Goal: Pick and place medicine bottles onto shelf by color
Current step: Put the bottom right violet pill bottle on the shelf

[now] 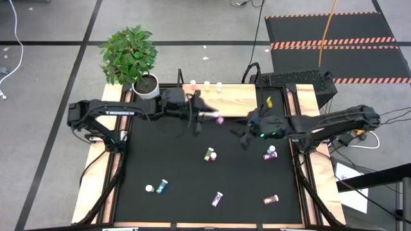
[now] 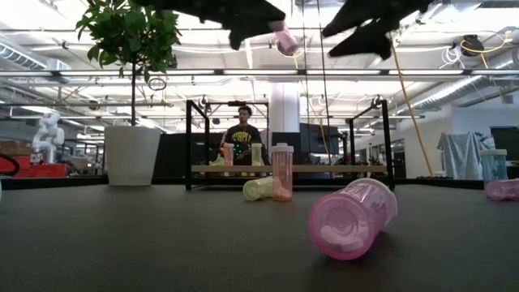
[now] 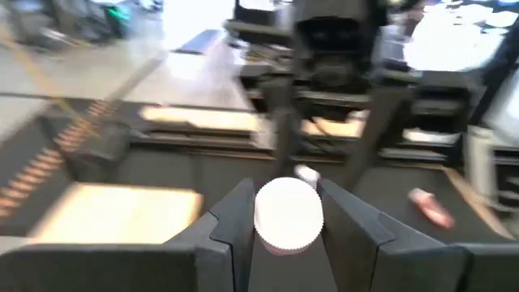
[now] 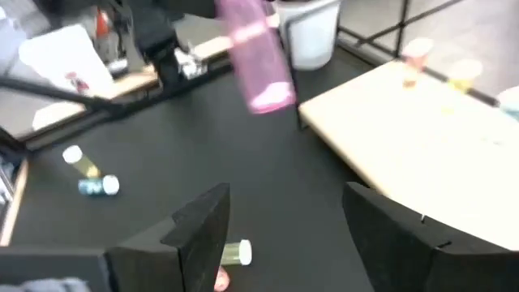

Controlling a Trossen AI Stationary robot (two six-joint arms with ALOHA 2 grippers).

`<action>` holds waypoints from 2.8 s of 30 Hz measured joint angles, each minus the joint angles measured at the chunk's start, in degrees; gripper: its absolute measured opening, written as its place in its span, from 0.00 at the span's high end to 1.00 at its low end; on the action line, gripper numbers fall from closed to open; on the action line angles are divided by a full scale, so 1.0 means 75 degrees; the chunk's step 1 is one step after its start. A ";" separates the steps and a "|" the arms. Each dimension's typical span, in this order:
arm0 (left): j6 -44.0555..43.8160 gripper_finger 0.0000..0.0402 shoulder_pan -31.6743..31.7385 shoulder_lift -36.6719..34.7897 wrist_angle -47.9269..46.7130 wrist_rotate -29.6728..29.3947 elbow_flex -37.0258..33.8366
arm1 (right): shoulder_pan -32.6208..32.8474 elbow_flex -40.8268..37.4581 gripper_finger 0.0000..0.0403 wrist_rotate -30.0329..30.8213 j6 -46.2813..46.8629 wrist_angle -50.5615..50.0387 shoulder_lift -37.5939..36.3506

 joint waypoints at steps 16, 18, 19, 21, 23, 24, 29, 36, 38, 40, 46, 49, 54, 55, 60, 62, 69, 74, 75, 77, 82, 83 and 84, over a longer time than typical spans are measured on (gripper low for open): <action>0.0389 0.70 0.0888 0.4294 -0.1818 -0.2120 0.5446 | -0.1797 0.0000 0.45 -0.0033 -0.2961 -0.0939 -0.2727; 0.0389 0.70 0.1142 0.4773 -0.1917 -0.2136 0.5937 | -0.2038 0.0000 0.45 -0.0033 -0.3130 -0.0939 -0.2737; 0.0386 0.70 0.1257 0.5012 -0.1868 -0.2087 0.6166 | -0.2137 0.0000 0.45 -0.0033 -0.3182 -0.0976 -0.2733; 0.0396 0.70 0.1493 0.5412 -0.1941 -0.1895 0.6506 | -0.2308 -0.0003 0.45 -0.0036 -0.3212 -0.1062 -0.2703; 0.0564 0.70 0.1697 0.5752 -0.1877 -0.1716 0.6747 | -0.2431 -0.0003 0.45 -0.0041 -0.3209 -0.1193 -0.2681; 0.0683 0.70 0.1795 0.5886 -0.1899 -0.1559 0.6806 | -0.2484 -0.0001 0.45 -0.0042 -0.3209 -0.1296 -0.2659; 0.1141 0.70 0.2131 0.6368 -0.2237 -0.0827 0.6827 | -0.2625 -0.0003 0.45 -0.0042 -0.3203 -0.1647 -0.2629; 0.0970 0.70 0.2422 0.6337 -0.2491 -0.0894 0.6889 | -0.2622 -0.0003 0.45 -0.0062 -0.3019 -0.1737 -0.2629; 0.0763 0.70 0.2490 0.6346 -0.2660 -0.1008 0.6885 | -0.2622 -0.0003 0.45 -0.0062 -0.2844 -0.1737 -0.2626; 0.0669 0.70 0.2528 0.6348 -0.2790 -0.1118 0.6883 | -0.2622 -0.0003 0.45 -0.0065 -0.2609 -0.1737 -0.2626; 0.0671 0.70 0.2588 0.6348 -0.3479 -0.0756 0.6877 | -0.2622 -0.0003 0.45 -0.0066 -0.2344 -0.1724 -0.2519; 0.1061 0.70 0.2572 0.6370 -0.3577 -0.0610 0.6877 | -0.2622 -0.0003 0.45 -0.0065 -0.2380 -0.1705 -0.2370; 0.1480 0.70 0.2523 0.6498 -0.3563 -0.0618 0.6868 | -0.2622 -0.0003 0.45 -0.0068 -0.2253 -0.1570 -0.1903; 0.1519 0.70 0.2523 0.6513 -0.3504 -0.0615 0.6871 | -0.2620 -0.0003 0.45 -0.0073 -0.2181 -0.1523 -0.1807; 0.1570 0.70 0.2575 0.6543 -0.3522 -0.0618 0.6874 | -0.2619 -0.0003 0.45 -0.0249 -0.2029 -0.0989 -0.1396; 0.1701 0.70 0.2603 0.6543 -0.3508 -0.0618 0.6874 | -0.2619 -0.0003 0.45 -0.0260 -0.2026 -0.0704 -0.1305; 0.2799 0.70 0.2631 0.6619 -0.3218 -0.0407 0.6871 | -0.2619 -0.0003 0.45 -0.0257 -0.1999 -0.0259 -0.1163; 0.3076 0.70 0.2636 0.6621 -0.2855 -0.0188 0.6871 | -0.2619 -0.0003 0.45 -0.0231 -0.1844 -0.0259 -0.1163; 0.3060 0.70 0.2642 0.6687 -0.2737 -0.0143 0.6873 | -0.2625 -0.0003 0.45 -0.0228 -0.1811 -0.0259 -0.1163; 0.2711 0.70 0.2677 0.6775 -0.2652 0.0089 0.6885 | -0.2622 -0.0003 0.45 -0.0223 -0.1794 -0.0261 -0.1163; 0.2467 0.70 0.2690 0.6961 -0.2775 0.0008 0.6883 | -0.2634 -0.0006 0.45 -0.0214 -0.1459 -0.0350 -0.1181; 0.2455 0.70 0.2690 0.6960 -0.2674 -0.0006 0.6883 | -0.2634 -0.0006 0.45 -0.0214 -0.1396 -0.0355 -0.1183; 0.2444 0.70 0.2690 0.6967 -0.2642 -0.0031 0.6880 | -0.2634 -0.0006 0.45 -0.0214 -0.1361 -0.0388 -0.1192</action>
